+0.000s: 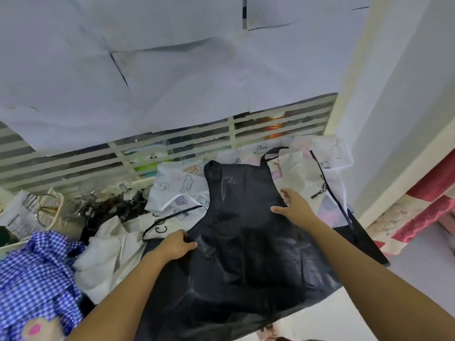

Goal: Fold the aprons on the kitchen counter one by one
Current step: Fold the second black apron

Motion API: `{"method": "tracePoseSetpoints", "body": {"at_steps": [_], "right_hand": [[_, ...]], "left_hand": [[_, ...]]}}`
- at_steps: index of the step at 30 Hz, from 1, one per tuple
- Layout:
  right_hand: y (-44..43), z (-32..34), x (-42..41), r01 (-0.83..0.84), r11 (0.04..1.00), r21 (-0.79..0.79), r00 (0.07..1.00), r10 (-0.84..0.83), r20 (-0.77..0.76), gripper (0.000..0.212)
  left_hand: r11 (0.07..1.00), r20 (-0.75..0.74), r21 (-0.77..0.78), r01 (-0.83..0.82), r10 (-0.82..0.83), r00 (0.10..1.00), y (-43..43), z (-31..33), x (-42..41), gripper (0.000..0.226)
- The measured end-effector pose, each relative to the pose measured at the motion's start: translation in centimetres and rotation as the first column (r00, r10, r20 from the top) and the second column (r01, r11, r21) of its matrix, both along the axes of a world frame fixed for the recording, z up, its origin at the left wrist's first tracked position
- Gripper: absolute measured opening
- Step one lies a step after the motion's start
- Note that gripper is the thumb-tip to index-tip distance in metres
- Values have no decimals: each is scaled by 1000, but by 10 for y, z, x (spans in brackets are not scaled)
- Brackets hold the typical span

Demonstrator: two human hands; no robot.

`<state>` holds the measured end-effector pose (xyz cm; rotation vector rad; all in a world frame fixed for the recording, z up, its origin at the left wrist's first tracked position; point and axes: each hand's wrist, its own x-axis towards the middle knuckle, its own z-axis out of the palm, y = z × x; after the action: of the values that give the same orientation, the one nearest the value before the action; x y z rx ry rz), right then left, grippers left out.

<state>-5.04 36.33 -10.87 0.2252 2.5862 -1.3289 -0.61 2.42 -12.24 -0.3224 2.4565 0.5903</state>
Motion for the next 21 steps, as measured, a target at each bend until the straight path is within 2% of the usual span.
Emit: {"method": "tracePoseSetpoints", "body": {"at_steps": [3,5,7,9,13,14,16,19,21], "right_hand": [[-5,-1,-49,82,994,-75,993,-75,93,80],[-7,3,-71,113,989,-97,984,-98,147,74],[-9,4,-93,66,993,-101,974,-42,225,65],[-14,3,-107,22,993,-116,956,13,294,61],[-26,-10,-122,-42,997,64,949,20,316,89],[-28,-13,-124,-37,996,77,948,11,318,90],[-28,-17,-129,21,1000,-3,943,-19,333,72],[-21,-18,-137,81,983,-165,936,-18,353,38],[-16,-12,-143,59,959,-277,928,50,370,24]], "left_hand": [[990,-42,111,-86,91,995,8,7,-41,68],[959,-72,255,-123,146,987,17,17,-63,66],[917,-93,361,-171,218,971,25,24,-86,61],[879,-50,411,-242,287,957,33,27,-105,64],[865,57,430,-258,259,964,54,23,-129,50],[849,85,444,-286,277,957,58,19,-133,51],[775,152,506,-380,353,923,62,15,-138,56],[598,275,629,-497,426,862,62,19,-149,64],[476,331,710,-519,425,843,59,29,-160,55]]}}
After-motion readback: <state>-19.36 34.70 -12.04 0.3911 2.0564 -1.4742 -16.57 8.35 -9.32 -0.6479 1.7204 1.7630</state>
